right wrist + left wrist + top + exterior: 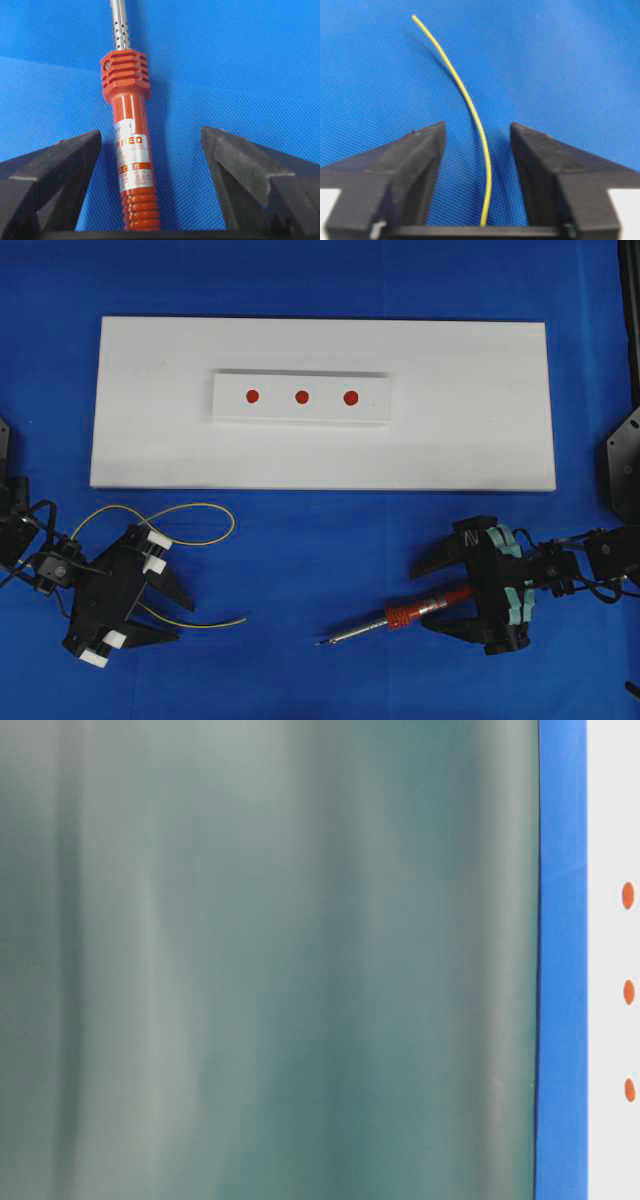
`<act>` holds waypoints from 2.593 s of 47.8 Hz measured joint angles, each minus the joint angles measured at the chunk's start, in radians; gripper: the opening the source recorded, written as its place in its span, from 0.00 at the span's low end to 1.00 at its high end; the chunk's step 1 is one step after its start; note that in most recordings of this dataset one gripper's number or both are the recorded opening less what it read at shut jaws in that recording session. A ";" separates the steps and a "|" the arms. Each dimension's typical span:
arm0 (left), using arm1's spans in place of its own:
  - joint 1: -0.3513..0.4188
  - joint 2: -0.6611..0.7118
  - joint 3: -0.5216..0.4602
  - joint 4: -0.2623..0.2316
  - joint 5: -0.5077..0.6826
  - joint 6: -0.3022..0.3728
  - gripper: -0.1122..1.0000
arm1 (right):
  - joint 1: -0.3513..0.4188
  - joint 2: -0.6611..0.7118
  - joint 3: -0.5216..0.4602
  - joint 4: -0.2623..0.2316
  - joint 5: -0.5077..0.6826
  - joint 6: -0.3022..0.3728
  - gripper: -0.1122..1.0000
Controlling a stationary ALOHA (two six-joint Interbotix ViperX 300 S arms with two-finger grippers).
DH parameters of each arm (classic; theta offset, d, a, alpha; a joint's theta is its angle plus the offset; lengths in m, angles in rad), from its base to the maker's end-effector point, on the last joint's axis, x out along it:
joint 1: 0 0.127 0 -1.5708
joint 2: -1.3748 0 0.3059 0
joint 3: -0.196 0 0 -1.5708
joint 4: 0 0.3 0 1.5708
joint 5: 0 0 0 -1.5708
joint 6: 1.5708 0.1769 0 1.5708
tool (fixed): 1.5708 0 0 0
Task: Touch the tip of the soldering iron to the tip of the solder at the mark.
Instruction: 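Grasp the solder wire with left gripper and iron handle with right, then lift both tools and bring them over the red dots on the strip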
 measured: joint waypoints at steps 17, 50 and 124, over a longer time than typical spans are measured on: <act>0.002 0.000 -0.011 -0.003 0.055 0.009 0.12 | 0.000 0.060 -0.005 0.000 -0.074 -0.014 0.16; 0.071 -0.206 -0.120 -0.003 0.515 -0.005 0.12 | -0.087 -0.295 -0.029 -0.017 0.400 -0.107 0.16; 0.653 -0.367 -0.368 0.006 1.100 0.110 0.12 | -0.825 -0.534 -0.225 -0.193 1.109 -0.178 0.16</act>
